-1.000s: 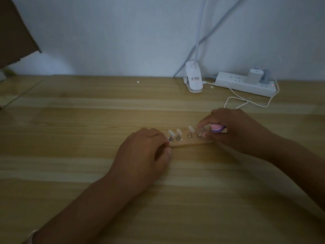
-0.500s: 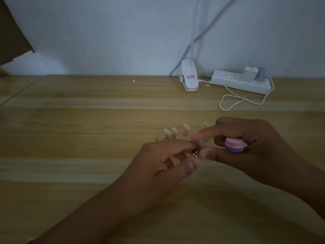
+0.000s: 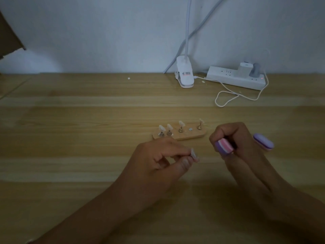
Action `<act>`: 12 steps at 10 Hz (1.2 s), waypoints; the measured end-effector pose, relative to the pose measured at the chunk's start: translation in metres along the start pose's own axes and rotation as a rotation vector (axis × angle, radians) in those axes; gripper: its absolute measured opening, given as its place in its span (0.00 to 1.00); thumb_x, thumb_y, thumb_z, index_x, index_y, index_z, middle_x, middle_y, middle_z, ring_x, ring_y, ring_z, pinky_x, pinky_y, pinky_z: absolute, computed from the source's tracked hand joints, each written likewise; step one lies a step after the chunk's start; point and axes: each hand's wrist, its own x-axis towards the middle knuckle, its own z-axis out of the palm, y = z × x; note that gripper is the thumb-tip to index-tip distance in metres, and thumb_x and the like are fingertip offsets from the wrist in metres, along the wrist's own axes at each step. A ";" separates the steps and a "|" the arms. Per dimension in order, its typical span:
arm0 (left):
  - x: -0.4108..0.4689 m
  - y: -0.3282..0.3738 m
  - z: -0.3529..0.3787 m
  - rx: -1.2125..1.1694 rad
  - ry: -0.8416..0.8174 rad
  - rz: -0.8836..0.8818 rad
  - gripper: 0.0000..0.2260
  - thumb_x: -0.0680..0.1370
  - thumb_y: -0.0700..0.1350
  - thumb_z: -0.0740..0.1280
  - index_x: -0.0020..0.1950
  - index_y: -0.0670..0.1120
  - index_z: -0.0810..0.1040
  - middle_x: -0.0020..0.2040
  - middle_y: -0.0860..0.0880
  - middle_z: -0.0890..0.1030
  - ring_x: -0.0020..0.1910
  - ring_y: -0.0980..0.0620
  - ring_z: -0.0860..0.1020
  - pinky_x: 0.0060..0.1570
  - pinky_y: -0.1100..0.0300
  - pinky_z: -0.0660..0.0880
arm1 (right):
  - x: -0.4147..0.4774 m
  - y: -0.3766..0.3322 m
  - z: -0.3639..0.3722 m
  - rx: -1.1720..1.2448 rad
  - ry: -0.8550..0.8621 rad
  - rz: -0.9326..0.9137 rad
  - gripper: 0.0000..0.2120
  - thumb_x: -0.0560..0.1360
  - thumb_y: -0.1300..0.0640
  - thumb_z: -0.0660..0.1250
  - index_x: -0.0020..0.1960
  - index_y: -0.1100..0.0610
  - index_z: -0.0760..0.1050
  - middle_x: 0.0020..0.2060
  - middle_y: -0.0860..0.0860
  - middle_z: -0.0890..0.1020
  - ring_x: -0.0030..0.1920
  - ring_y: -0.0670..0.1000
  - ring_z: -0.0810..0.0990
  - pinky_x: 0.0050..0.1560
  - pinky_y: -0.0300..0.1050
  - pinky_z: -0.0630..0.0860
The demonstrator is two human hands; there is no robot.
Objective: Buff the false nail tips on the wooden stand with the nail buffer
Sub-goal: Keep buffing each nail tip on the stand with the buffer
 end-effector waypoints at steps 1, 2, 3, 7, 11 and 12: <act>0.000 -0.001 0.001 0.041 0.010 0.039 0.07 0.74 0.41 0.70 0.47 0.50 0.86 0.43 0.56 0.83 0.42 0.56 0.81 0.32 0.61 0.75 | 0.003 -0.015 0.000 -0.084 -0.007 -0.214 0.10 0.82 0.55 0.59 0.62 0.44 0.69 0.57 0.42 0.73 0.54 0.46 0.75 0.54 0.32 0.68; 0.001 -0.002 0.001 0.064 0.024 0.082 0.07 0.74 0.43 0.70 0.50 0.52 0.85 0.42 0.54 0.81 0.39 0.55 0.80 0.31 0.57 0.75 | 0.004 -0.024 0.001 -0.192 0.013 -0.299 0.15 0.80 0.57 0.64 0.65 0.49 0.75 0.60 0.47 0.72 0.60 0.46 0.75 0.62 0.34 0.68; 0.001 -0.003 0.001 0.107 0.015 0.104 0.05 0.75 0.44 0.69 0.47 0.51 0.84 0.41 0.54 0.80 0.39 0.54 0.79 0.30 0.53 0.74 | 0.003 -0.028 -0.002 -0.228 0.042 -0.314 0.14 0.78 0.60 0.65 0.63 0.52 0.76 0.54 0.51 0.77 0.55 0.46 0.77 0.60 0.32 0.69; 0.000 0.003 -0.002 0.179 -0.007 0.132 0.05 0.75 0.41 0.69 0.46 0.46 0.86 0.40 0.56 0.80 0.37 0.55 0.78 0.32 0.59 0.74 | -0.001 -0.031 -0.004 -0.045 0.013 -0.197 0.12 0.79 0.53 0.67 0.60 0.57 0.81 0.51 0.47 0.83 0.53 0.42 0.81 0.57 0.29 0.72; 0.002 0.005 -0.003 0.231 0.022 0.134 0.07 0.73 0.39 0.69 0.45 0.47 0.85 0.40 0.56 0.80 0.36 0.56 0.77 0.31 0.56 0.73 | 0.004 -0.026 -0.004 -0.243 0.042 -0.328 0.14 0.78 0.63 0.66 0.63 0.57 0.77 0.53 0.54 0.81 0.54 0.44 0.79 0.58 0.30 0.69; 0.002 0.007 -0.003 0.220 0.005 0.121 0.06 0.73 0.39 0.69 0.45 0.47 0.86 0.40 0.54 0.80 0.37 0.56 0.78 0.31 0.56 0.74 | 0.002 -0.031 -0.004 -0.166 0.012 -0.255 0.13 0.79 0.59 0.66 0.61 0.52 0.80 0.52 0.52 0.82 0.52 0.45 0.81 0.56 0.33 0.74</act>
